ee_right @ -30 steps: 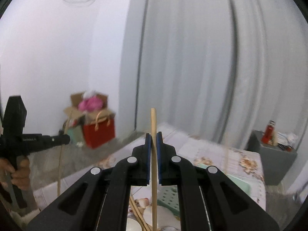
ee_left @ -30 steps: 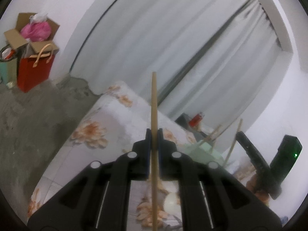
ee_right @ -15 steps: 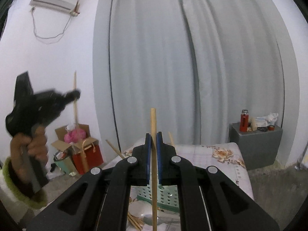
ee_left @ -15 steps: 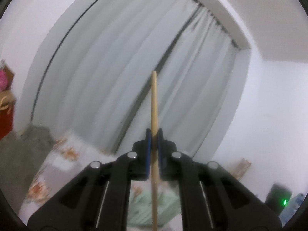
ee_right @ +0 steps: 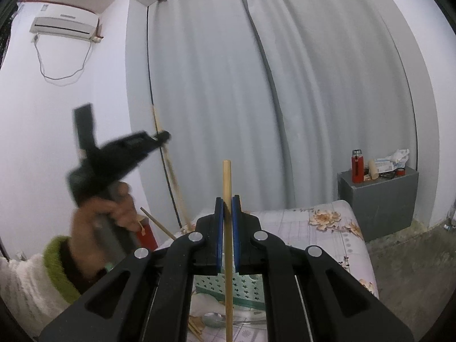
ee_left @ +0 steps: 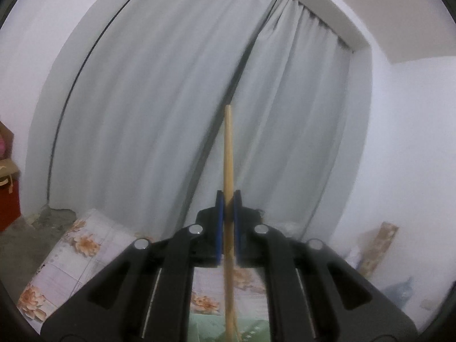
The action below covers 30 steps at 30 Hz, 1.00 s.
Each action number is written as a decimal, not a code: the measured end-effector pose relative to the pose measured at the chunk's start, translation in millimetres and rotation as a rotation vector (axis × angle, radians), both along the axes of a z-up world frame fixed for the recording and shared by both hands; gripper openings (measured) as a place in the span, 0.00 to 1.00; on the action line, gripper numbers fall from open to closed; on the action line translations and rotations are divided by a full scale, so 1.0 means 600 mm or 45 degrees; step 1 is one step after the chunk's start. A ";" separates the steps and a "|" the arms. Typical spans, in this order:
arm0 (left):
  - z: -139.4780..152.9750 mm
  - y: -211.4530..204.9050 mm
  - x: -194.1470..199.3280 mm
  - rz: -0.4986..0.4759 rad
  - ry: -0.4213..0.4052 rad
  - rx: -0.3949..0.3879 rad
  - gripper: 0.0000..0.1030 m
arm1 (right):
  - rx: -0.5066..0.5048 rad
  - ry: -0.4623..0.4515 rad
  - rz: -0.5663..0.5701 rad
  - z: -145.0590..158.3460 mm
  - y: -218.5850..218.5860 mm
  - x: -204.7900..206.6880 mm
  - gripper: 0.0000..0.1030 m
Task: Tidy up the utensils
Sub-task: 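Carry the chopstick in the left gripper over the caddy while the right gripper lifts a chopstick, then open the left gripper over the caddy while the right gripper lowers its chopstick in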
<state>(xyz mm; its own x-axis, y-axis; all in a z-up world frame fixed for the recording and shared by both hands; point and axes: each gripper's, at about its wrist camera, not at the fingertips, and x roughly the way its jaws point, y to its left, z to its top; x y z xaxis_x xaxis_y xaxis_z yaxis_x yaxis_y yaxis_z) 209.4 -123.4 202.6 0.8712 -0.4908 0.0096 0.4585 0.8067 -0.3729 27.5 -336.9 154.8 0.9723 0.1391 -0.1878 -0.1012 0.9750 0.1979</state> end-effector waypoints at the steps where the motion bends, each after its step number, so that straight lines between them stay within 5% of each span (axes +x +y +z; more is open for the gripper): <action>1: -0.008 -0.009 0.009 0.014 0.011 0.002 0.04 | 0.004 0.001 0.000 -0.001 -0.003 -0.001 0.06; 14: -0.099 -0.069 0.043 0.021 0.169 0.148 0.06 | 0.040 0.026 -0.032 -0.012 -0.035 0.000 0.06; 17: -0.099 -0.052 0.035 0.004 0.186 0.143 0.24 | 0.037 0.018 -0.026 -0.006 -0.034 0.003 0.06; 30: -0.041 0.045 -0.074 -0.078 0.103 0.073 0.37 | -0.079 -0.099 0.044 0.064 0.009 0.081 0.06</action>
